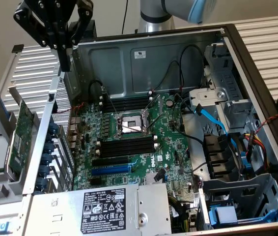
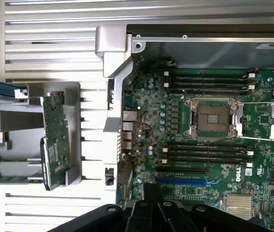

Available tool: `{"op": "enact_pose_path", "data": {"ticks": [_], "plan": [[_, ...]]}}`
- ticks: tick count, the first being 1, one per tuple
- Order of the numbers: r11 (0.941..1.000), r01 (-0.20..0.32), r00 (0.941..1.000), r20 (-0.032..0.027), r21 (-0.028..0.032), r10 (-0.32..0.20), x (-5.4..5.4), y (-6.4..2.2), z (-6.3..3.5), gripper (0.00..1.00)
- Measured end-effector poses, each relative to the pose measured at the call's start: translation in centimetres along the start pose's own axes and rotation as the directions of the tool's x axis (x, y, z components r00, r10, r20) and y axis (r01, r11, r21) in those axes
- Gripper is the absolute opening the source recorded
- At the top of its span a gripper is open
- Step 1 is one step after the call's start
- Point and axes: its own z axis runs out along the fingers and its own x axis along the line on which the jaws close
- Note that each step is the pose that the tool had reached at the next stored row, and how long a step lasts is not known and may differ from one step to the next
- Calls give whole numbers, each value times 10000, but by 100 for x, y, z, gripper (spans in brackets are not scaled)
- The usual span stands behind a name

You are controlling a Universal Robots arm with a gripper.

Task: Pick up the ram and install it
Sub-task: 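Reach for the ram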

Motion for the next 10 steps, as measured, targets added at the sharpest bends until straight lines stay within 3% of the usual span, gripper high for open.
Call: {"op": "enact_pose_path", "data": {"ticks": [6,8,10], "plan": [[10000,3,9994,-336,5,-3,150,-3,17,10],[10000,5,9992,-394,7,-5,214,-4,25,10],[10000,8,9992,-399,6,-7,303,-5,37,10]]}}
